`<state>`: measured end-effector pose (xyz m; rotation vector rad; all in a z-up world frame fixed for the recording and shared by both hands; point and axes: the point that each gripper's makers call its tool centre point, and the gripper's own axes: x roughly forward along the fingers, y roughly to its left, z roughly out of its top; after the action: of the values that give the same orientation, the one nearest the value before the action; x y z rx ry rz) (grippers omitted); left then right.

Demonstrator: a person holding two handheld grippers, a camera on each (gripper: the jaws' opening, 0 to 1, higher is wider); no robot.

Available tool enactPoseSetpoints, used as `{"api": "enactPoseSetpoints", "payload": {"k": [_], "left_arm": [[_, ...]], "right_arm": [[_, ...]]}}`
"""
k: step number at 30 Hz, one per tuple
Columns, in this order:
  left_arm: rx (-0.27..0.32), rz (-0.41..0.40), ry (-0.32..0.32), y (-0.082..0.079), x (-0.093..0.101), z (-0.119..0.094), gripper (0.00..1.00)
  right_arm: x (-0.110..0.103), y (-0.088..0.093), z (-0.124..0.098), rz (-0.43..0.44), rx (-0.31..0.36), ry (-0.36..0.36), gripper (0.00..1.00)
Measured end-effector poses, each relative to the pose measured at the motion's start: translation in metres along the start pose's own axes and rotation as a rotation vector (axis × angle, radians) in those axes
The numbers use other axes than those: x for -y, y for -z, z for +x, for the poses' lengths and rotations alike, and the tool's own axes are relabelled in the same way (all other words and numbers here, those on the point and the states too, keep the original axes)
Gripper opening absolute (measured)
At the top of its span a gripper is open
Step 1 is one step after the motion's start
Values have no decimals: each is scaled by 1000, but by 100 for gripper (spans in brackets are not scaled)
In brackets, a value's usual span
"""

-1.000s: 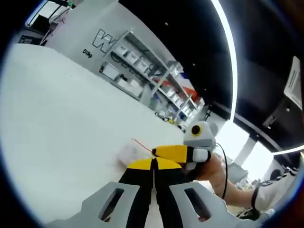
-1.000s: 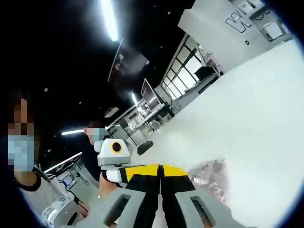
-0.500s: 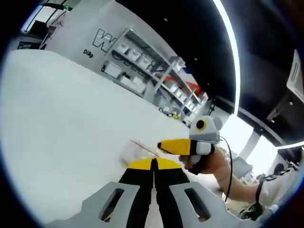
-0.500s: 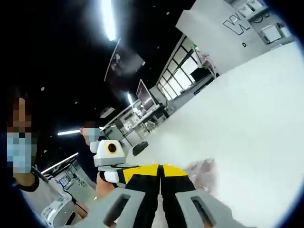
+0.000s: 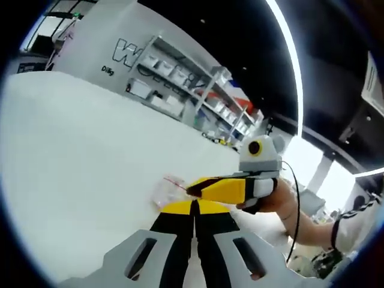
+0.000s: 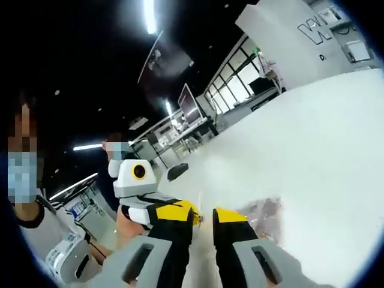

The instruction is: Open the resealable bag by pulling the two sides of the seal apart until the entire bag opening is separated and visibly accessible.

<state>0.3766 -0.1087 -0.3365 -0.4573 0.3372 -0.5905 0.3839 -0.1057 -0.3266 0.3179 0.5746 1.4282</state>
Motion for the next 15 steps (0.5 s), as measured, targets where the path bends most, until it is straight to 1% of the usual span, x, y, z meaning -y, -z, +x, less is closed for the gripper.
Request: {"api": "enactPoseSetpoints", "payload": {"k": [2,5,8,9,10,15], "left_arm": [[-7,27,-7,1,1,1,0],[-8,70,-6,2,4,1,0],[-16,94,-6,2,4,2,0],[-19,97,-6,3,4,2,0],[-19,100,-7,2,4,3,0],[-22,108,-12,2,1,4,0]], "right_arm": [[-2,0,1,1,-24,-10,9],[-1,1,2,-20,-70,7,9],[-1,2,4,-19,-94,9,5],[0,2,4,-17,-104,8,2],[0,2,4,-15,-109,8,0],[2,2,5,5,-118,-6,0]]}}
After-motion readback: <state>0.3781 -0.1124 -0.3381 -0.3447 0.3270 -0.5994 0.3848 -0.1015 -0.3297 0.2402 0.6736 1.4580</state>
